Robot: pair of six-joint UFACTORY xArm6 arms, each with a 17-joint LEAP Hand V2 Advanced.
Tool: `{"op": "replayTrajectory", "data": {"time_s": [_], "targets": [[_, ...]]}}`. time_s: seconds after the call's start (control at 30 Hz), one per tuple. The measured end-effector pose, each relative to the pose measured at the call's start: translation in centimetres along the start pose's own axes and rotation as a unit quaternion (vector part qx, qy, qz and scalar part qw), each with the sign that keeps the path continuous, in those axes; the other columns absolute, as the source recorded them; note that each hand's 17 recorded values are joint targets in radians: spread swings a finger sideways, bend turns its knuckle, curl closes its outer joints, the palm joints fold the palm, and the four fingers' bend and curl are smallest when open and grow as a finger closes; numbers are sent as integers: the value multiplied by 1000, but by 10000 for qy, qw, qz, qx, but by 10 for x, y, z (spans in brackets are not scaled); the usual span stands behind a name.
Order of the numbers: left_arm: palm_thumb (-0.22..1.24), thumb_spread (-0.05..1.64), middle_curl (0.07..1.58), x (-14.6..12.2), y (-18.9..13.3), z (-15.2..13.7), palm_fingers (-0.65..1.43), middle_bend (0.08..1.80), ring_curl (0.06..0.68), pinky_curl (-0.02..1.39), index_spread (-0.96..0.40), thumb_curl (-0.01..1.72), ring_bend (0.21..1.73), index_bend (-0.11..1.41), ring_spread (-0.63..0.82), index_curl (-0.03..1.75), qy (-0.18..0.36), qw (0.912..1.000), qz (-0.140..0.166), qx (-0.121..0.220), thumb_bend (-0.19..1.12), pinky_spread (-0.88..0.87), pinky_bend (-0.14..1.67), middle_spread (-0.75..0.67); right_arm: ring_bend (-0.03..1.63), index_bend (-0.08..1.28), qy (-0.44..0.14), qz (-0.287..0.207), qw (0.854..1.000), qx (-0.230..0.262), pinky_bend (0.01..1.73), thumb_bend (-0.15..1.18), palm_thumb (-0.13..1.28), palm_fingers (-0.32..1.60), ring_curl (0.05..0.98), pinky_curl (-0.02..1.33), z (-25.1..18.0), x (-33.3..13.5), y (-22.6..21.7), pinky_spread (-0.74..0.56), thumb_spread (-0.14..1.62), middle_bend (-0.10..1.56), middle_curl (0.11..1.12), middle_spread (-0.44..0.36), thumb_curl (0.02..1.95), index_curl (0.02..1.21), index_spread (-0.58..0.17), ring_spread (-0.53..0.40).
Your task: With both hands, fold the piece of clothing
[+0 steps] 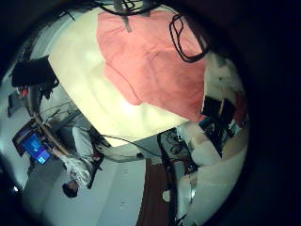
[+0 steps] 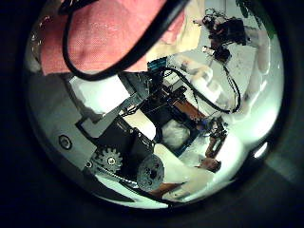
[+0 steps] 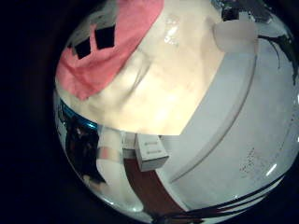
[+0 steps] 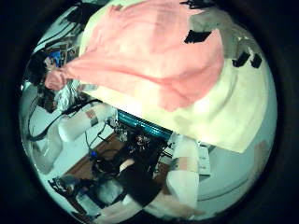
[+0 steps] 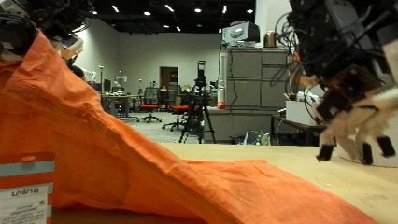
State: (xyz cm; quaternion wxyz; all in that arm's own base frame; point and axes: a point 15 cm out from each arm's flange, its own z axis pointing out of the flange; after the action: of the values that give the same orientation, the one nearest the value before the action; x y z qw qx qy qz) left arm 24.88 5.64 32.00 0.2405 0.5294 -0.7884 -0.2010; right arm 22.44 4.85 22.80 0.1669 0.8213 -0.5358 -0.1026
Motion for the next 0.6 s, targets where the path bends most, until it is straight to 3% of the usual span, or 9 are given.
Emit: {"op": "replayTrajectory", "data": {"time_s": [0.2, 0.6], "targets": [[657, 1059, 740, -3, -5, 3, 1186, 1225, 505, 557, -699, 555, 1376, 616, -415, 1055, 24, 10000, 4, -43, -18, -585, 1220, -422, 847, 430, 46, -241, 9994, 250, 565, -26, 230, 89, 462, 487, 20, -6, -18, 216, 962, 673, 605, -13, 280, 505, -184, -26], [663, 1062, 737, -9, -11, 8, 1185, 1227, 504, 556, -704, 553, 1377, 599, -415, 1071, 94, 9999, -40, -120, -18, -585, 1220, -422, 762, 312, 201, -648, 9976, 129, 430, -31, 254, 166, 404, 394, 67, -32, -23, 231, 951, 580, 534, 32, 291, 458, -144, -22]]}}
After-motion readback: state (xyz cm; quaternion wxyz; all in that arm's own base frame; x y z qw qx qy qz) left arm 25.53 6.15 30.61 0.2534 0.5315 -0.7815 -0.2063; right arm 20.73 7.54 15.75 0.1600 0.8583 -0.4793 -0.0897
